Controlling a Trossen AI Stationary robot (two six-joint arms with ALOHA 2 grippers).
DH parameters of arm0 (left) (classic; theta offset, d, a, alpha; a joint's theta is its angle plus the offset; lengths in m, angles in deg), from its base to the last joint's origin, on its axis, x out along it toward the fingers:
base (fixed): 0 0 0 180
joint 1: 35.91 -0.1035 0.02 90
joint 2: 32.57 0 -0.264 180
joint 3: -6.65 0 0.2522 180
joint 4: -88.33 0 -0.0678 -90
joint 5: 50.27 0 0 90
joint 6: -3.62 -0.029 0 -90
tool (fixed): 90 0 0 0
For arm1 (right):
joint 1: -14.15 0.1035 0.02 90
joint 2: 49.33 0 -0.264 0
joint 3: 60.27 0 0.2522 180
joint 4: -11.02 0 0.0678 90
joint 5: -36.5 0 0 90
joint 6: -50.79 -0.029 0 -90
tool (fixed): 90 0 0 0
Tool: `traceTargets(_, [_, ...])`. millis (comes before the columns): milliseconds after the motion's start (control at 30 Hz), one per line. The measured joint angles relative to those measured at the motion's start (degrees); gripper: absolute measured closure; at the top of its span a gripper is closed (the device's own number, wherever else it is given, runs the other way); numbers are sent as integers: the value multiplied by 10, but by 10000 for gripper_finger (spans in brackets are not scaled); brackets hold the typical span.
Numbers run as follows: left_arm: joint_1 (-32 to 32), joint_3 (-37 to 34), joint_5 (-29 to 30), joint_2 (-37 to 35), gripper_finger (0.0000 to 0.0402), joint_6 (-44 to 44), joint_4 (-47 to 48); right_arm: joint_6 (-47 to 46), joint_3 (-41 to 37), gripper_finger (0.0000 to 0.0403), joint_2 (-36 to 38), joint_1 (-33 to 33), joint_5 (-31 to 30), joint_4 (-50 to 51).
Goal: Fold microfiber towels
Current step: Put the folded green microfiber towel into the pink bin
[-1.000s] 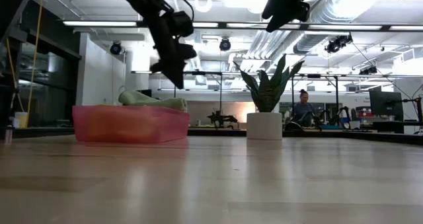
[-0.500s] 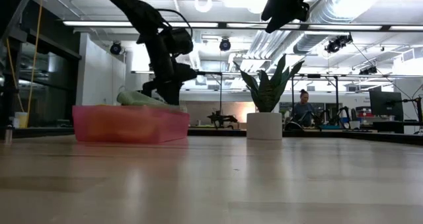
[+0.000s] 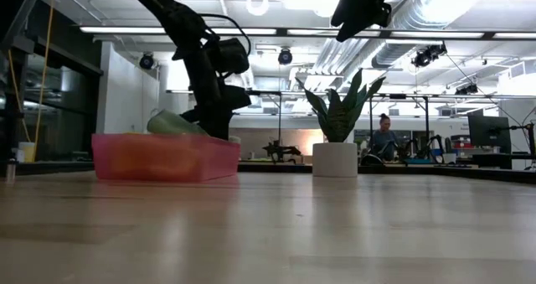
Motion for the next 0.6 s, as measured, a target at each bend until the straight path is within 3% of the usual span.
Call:
traceTargets(367, [-40,46,45,-132,402,-49,40,5,0,213,0,0,-7,0])
traceTargets(500, [-57,5,41,-174,401,-37,90,5,0,213,0,-1,-7,0])
traceTargets(600, [-65,-55,30,-211,401,-15,77,5,0,213,0,-1,-14,-1])
